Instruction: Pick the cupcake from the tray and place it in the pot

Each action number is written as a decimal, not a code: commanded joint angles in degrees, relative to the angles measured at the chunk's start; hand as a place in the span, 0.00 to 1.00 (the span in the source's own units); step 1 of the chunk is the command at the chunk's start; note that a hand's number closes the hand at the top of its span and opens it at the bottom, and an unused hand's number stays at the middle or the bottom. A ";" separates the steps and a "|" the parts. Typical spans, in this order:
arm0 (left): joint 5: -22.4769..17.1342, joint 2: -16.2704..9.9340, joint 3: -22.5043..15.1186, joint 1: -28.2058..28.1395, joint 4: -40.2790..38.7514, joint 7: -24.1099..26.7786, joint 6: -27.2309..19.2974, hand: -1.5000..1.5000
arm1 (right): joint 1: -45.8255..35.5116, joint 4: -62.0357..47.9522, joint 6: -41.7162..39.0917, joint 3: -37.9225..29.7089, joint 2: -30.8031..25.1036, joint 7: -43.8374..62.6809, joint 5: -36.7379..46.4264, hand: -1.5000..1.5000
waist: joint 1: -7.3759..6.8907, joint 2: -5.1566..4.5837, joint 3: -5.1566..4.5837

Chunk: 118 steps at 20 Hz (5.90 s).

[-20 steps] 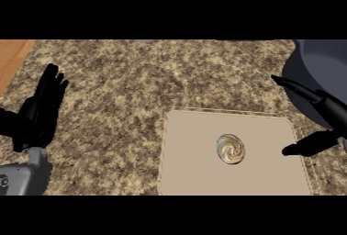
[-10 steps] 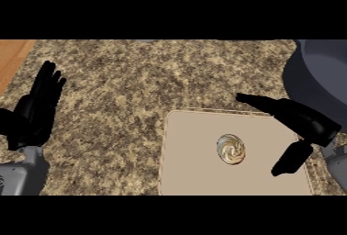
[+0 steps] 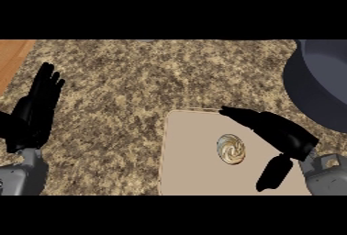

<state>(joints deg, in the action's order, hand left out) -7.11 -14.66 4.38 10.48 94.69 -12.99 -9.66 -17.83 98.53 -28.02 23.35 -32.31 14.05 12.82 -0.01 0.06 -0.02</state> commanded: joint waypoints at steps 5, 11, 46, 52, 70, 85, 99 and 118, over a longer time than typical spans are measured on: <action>2.33 1.66 -0.47 2.67 -2.09 -1.13 -0.80 0.50 | 2.34 -2.85 1.48 3.52 6.46 3.12 12.46 0.00 | -0.08 -0.10 0.03; 3.39 3.03 0.16 2.53 -2.72 0.37 0.24 0.50 | 3.70 -5.36 -2.23 -2.48 8.19 -3.02 15.64 0.00 | -0.01 -0.07 0.02; 3.59 3.05 5.39 0.00 -1.34 -1.01 2.29 0.50 | 21.43 -0.37 2.41 1.73 -5.67 -45.15 35.02 1.00 | 3.70 0.92 -0.04; 1.20 0.54 7.69 -1.77 2.57 -2.88 4.20 0.50 | 37.44 6.77 13.53 -11.30 -21.35 -63.38 28.09 1.00 | 3.79 0.92 0.05; 3.05 3.58 3.87 -1.26 -1.05 2.50 5.36 0.50 | 33.93 -10.25 1.66 -54.67 -23.43 -58.43 -24.15 1.00 | -0.14 -0.21 0.01; 3.84 4.28 2.74 2.29 0.22 -1.16 4.46 0.50 | 1.65 -40.44 -3.21 -39.70 -24.69 -50.65 -20.20 1.00 | -1.76 -0.43 0.09; 3.31 4.62 2.84 3.98 -2.38 -0.26 5.17 0.50 | -16.45 -66.25 32.68 -31.66 -15.53 -64.51 8.32 1.00 | -3.88 -1.27 0.25; 4.65 5.35 2.25 5.88 -2.89 -1.17 3.63 0.50 | -28.86 -87.91 -1.15 -36.22 -12.43 -69.28 1.50 0.00 | -2.63 -1.29 0.38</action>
<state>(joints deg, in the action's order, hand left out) -2.87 -9.50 6.52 15.24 92.46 -13.47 -5.20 -44.60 13.02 -17.43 -9.60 -44.09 -51.73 18.33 -3.46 -1.39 0.37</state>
